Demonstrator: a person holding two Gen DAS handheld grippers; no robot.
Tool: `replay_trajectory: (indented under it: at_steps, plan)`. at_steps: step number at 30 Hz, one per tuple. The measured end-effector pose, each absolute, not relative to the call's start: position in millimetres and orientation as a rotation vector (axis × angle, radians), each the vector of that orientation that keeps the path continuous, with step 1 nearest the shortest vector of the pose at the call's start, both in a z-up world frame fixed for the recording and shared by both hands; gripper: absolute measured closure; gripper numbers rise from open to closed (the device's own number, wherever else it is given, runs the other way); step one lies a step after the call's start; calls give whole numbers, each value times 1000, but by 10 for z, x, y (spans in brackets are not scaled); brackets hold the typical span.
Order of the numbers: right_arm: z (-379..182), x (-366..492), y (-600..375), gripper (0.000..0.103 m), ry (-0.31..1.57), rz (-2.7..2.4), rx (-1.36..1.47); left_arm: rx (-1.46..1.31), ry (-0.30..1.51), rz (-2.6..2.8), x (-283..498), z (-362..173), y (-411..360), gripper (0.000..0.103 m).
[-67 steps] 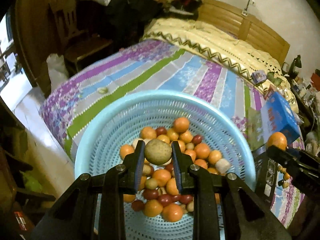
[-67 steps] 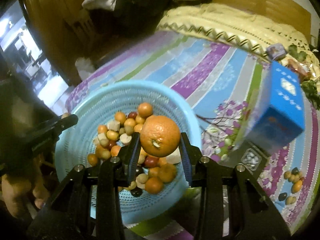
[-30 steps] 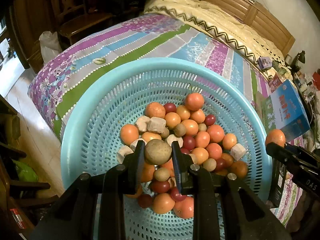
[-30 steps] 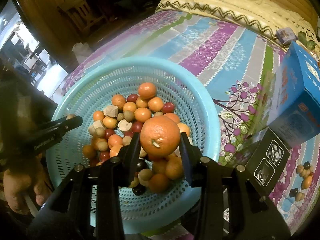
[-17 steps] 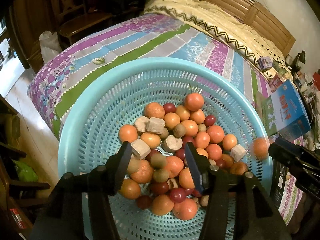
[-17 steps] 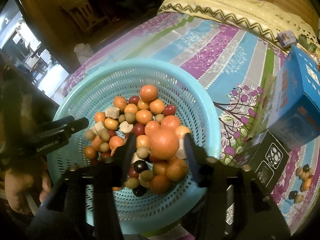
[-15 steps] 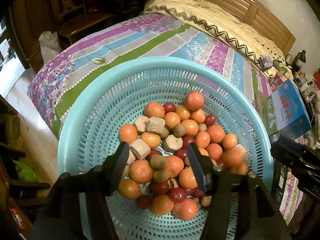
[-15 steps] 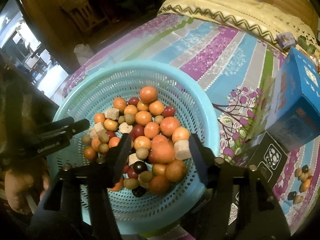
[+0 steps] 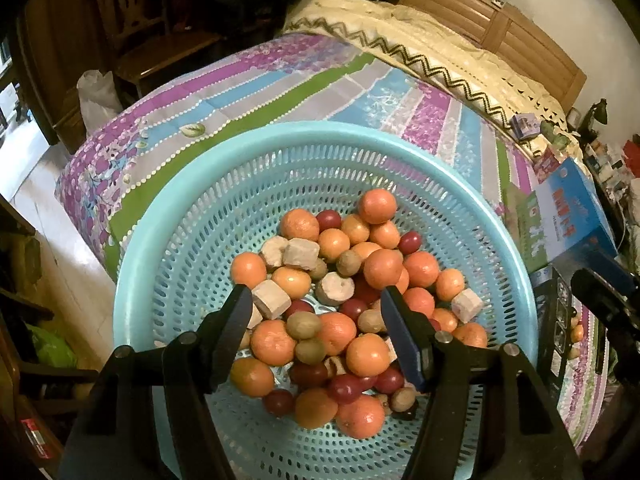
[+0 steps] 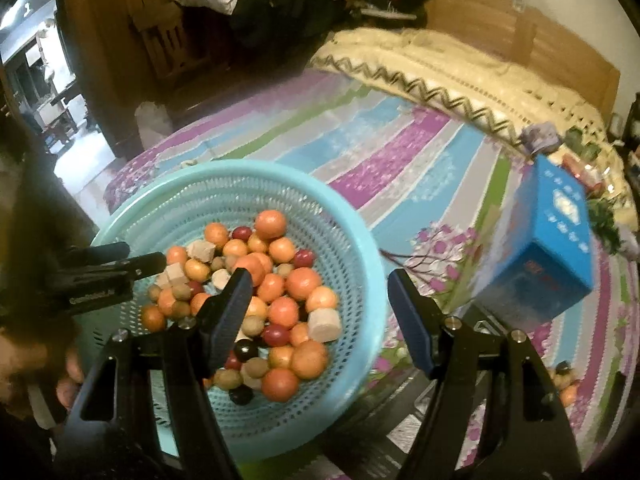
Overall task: Organize fruits
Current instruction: 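Move both tools back toward the remaining fruits on the bed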
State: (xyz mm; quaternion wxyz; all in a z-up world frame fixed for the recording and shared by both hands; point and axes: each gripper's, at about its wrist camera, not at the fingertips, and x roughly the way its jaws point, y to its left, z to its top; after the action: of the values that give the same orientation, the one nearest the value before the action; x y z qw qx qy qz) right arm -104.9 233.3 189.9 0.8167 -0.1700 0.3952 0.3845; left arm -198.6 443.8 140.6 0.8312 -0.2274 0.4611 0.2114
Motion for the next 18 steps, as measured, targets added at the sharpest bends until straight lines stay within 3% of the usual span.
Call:
replay_trajectory:
  at_steps: [8, 12, 14, 15, 16, 18]
  plan:
    - [2155, -1147, 2073, 32, 744, 792, -352, -447, 894, 439, -2053, 1721, 4212, 33]
    - [2524, -1367, 1810, 32, 571, 775, -342, -388, 738, 477, -2192, 2066, 4024, 23]
    - [2744, -1521, 1645, 20, 461, 759, -345, -342, 606, 510, -2323, 2340, 3873, 16]
    - [2889, -1635, 1516, 5, 384, 744, -342, -331, 567, 515, -2364, 2425, 3827, 10]
    - [3013, -1737, 1384, 0, 312, 724, -335, -313, 507, 522, -2432, 2562, 3736, 7]
    - [3209, -1936, 1138, 0, 173, 641, -337, -284, 430, 536, -2524, 2763, 3595, 4]
